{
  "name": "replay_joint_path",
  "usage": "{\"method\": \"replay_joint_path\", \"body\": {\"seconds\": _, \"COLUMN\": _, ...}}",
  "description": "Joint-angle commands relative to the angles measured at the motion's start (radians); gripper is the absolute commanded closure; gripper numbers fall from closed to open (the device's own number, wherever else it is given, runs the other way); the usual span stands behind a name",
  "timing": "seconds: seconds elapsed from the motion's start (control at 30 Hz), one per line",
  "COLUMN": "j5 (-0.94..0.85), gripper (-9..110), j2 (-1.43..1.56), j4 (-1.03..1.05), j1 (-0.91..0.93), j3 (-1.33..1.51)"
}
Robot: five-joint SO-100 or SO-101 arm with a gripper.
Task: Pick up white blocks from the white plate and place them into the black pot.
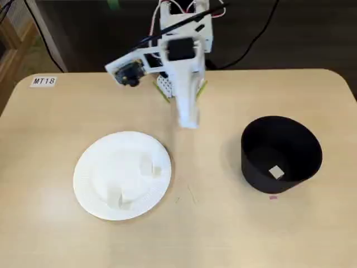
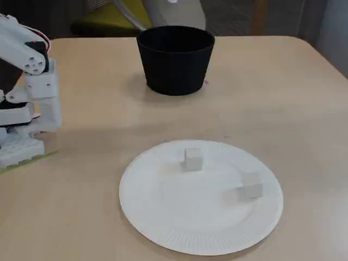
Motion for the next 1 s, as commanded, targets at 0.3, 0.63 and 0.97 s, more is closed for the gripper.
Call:
{"method": "replay_joint_path", "body": {"seconds": 0.3, "j5": -0.19, "gripper": 104, "j2": -0.098, "j4": 0.023, "j1": -0.39, "j3": 0.126}}
{"method": "replay_joint_path", "body": {"seconds": 0.63, "j5": -0.296, "gripper": 104, "j2": -0.374, "j4": 0.15, "j1": -0.416, "j3": -0.083}}
{"method": "replay_joint_path", "body": {"seconds": 0.97, "j5": -0.408, "gripper": 104, "j2": -0.73, "j4": 0.486, "j1": -0.411, "j3": -0.546}}
